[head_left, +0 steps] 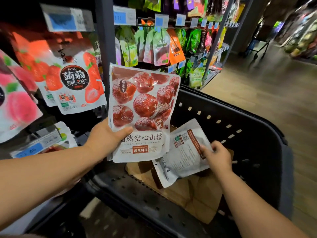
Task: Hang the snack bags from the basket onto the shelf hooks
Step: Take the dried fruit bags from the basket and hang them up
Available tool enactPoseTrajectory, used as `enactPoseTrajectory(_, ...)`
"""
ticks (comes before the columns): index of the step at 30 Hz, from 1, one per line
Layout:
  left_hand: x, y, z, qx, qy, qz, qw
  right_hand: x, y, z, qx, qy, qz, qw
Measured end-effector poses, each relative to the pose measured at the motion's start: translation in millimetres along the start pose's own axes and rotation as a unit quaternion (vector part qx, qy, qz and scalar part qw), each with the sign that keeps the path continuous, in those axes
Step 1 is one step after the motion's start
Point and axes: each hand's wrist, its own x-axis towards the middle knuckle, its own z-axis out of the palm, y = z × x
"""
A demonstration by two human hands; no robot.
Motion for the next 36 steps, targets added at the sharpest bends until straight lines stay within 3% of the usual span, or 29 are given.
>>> enactPoseTrajectory(9,0,18,-32,0.021,0.081,0.013,0.996,-38,-25,-36,0.148,0.102,-0.069,0.981)
enactPoseTrajectory(17,-8,30,-41,0.018,0.099,0.008,0.995,-49,-48,-61,0.217,0.147,-0.086,0.961)
enactPoseTrajectory(27,-11,46,-54,-0.044,0.138,0.002,0.989,-55,-76,-80,0.306,0.200,-0.055,0.929)
enactPoseTrajectory(36,-19,53,-45,-0.081,0.103,0.023,0.991,-58,-108,-101,0.459,0.217,0.021,0.861)
